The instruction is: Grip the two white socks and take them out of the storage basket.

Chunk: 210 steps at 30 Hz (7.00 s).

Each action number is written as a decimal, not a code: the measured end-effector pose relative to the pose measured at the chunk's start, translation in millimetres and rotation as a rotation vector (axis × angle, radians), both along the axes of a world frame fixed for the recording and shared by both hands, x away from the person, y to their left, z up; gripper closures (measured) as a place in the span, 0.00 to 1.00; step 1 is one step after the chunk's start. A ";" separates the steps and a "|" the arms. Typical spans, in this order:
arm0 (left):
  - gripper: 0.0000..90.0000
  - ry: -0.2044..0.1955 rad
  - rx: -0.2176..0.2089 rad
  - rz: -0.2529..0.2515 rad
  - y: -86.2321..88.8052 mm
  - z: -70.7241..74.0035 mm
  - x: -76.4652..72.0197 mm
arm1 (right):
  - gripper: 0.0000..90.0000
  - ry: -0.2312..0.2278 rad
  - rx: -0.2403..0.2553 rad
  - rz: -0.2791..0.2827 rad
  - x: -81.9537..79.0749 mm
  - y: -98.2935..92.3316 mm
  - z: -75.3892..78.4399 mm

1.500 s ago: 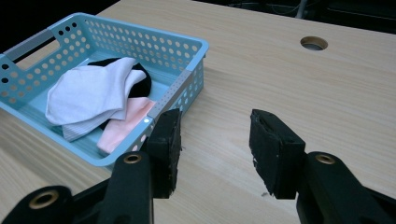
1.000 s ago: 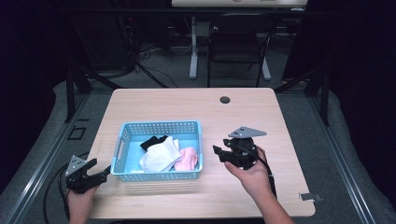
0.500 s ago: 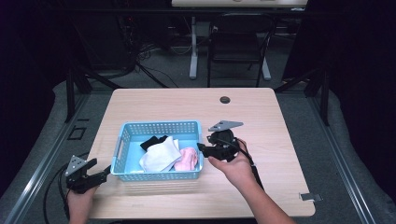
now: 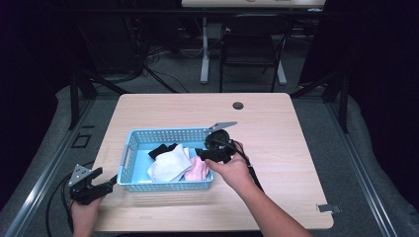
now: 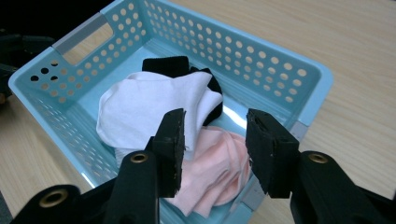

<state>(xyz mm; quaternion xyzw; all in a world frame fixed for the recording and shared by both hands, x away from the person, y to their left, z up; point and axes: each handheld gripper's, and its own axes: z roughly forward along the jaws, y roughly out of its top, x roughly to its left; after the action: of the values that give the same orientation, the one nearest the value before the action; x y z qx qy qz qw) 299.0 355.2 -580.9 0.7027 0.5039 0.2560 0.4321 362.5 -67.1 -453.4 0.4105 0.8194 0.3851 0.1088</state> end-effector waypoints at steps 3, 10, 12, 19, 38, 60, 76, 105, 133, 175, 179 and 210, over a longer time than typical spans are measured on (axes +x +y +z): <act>0.25 0.000 0.000 -0.001 -0.2 -0.2 0.3 | 0.71 0.035 -0.008 0.013 7.4 8.2 -7.3; 0.25 -0.001 -0.001 -0.001 -0.2 -0.2 0.3 | 0.72 0.083 -0.004 0.007 17.6 17.6 -16.1; 0.25 -0.001 -0.001 -0.001 -0.2 -0.2 0.3 | 0.72 0.085 -0.013 0.012 18.8 18.6 -17.0; 0.25 0.000 -0.002 -0.003 -0.5 -0.3 0.6 | 0.72 0.121 -0.038 0.011 28.2 31.8 -29.6; 0.25 0.003 -0.003 -0.006 -0.1 -0.6 1.1 | 0.74 0.223 -0.072 0.022 45.9 54.0 -55.9; 0.25 0.003 -0.003 -0.007 0.0 -0.5 1.1 | 0.93 0.267 -0.063 0.057 48.8 71.1 -58.4; 0.25 0.008 0.005 -0.008 -0.4 0.3 0.8 | 0.96 -0.004 -0.004 0.122 5.6 70.6 -15.3; 0.25 0.008 0.006 -0.012 -1.2 0.1 0.8 | 0.96 -0.435 0.259 0.093 -55.7 31.3 45.8; 0.25 0.009 0.011 -0.010 -1.8 -0.3 0.8 | 0.96 -0.449 0.266 -0.063 -90.0 -64.0 41.7; 0.25 0.012 0.017 -0.007 -1.9 -0.2 0.3 | 0.96 -0.324 0.126 -0.257 -81.8 -135.8 -46.5; 0.25 0.007 0.014 -0.006 -2.5 -0.5 0.6 | 0.96 -0.269 0.121 -0.308 -72.5 -150.8 -61.2; 0.25 0.013 0.015 -0.009 -1.8 0.0 0.5 | 0.50 -0.156 -0.009 -0.553 -53.7 -184.8 -101.1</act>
<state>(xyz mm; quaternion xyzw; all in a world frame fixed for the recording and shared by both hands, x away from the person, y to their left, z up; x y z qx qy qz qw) 299.5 353.4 -580.9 0.7098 0.5015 0.2533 0.4249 308.8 -251.9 -554.6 0.5872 0.6671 0.3676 0.2740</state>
